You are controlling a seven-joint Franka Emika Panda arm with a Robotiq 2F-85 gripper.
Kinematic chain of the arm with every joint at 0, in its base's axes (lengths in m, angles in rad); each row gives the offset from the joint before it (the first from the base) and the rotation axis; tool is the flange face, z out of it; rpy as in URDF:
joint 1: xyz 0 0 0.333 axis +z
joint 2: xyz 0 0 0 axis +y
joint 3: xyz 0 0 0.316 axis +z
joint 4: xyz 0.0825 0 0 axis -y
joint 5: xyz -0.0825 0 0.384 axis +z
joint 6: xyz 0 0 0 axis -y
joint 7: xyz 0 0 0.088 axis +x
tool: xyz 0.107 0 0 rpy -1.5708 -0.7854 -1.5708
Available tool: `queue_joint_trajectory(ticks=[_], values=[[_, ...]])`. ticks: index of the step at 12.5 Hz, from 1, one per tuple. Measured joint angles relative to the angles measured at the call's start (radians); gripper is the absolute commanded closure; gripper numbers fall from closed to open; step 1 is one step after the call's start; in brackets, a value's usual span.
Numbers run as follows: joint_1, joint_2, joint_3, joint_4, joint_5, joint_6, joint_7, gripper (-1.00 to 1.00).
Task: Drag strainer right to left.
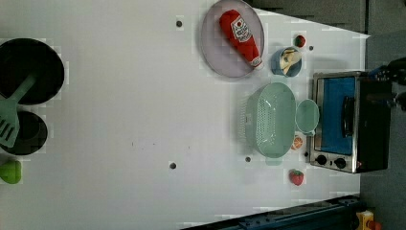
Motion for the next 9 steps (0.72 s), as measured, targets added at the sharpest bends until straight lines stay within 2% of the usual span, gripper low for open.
queue_joint_trajectory(ticks=[2,3,4,6,9], values=[[-0.021,-0.22,0.0,-0.21,-0.006,-0.171,0.001,-0.81],[-0.029,-0.331,-0.003,-0.28,0.008,-0.215,0.007,-0.99],[-0.028,-0.426,-0.012,-0.306,0.005,-0.216,0.018,-1.0],[-0.033,-0.54,-0.01,-0.288,0.014,-0.171,0.02,-1.0],[-0.031,-0.546,-0.014,-0.278,-0.02,-0.143,0.026,-1.0]])
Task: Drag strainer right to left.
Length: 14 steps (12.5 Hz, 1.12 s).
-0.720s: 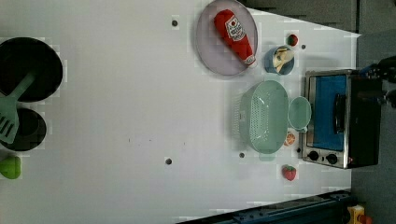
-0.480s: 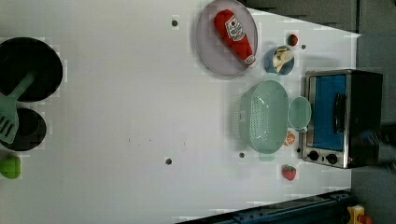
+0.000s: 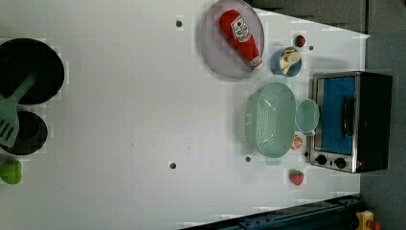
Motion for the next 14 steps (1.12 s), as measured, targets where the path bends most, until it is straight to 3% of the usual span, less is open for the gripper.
queue_joint_trajectory(ticks=[5,9,14], values=[[-0.009,0.309,0.032,-0.129,0.037,0.238,0.153,-1.0],[0.017,0.558,0.012,-0.277,0.021,0.487,0.336,-1.0],[0.004,0.746,0.031,-0.287,0.009,0.752,0.472,-1.0]])
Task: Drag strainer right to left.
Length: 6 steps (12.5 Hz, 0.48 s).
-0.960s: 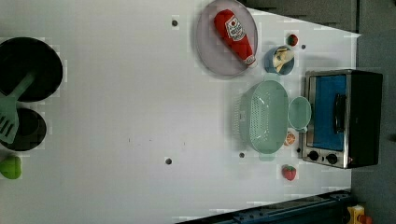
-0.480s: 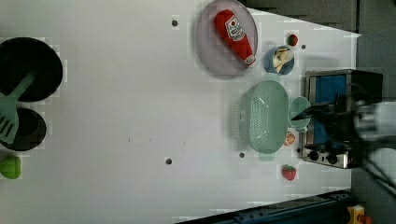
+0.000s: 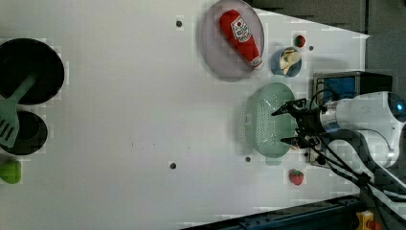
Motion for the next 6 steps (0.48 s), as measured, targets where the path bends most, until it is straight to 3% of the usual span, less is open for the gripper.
queue_joint_trajectory(ticks=[6], values=[[-0.002,0.161,-0.005,-0.027,0.004,0.299,0.102,-1.0]])
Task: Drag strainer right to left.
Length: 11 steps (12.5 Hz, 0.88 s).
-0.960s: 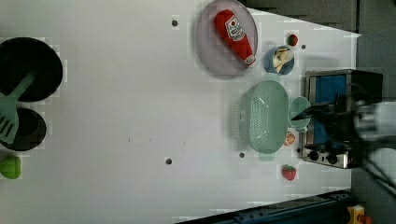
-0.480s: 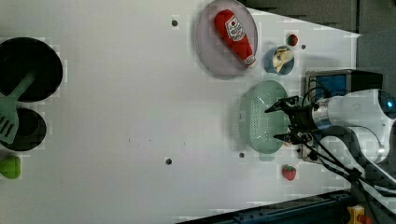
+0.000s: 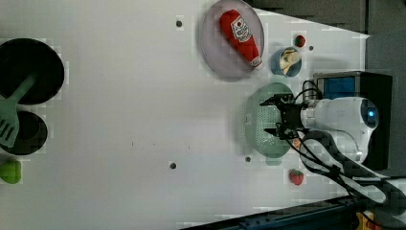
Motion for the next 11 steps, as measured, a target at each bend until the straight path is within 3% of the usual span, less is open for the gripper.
queue_joint_trajectory(ticks=[3,11], values=[[-0.003,0.08,0.012,0.002,0.012,0.046,0.017,-1.0],[0.063,0.099,0.034,-0.018,0.039,0.079,0.056,-1.0]])
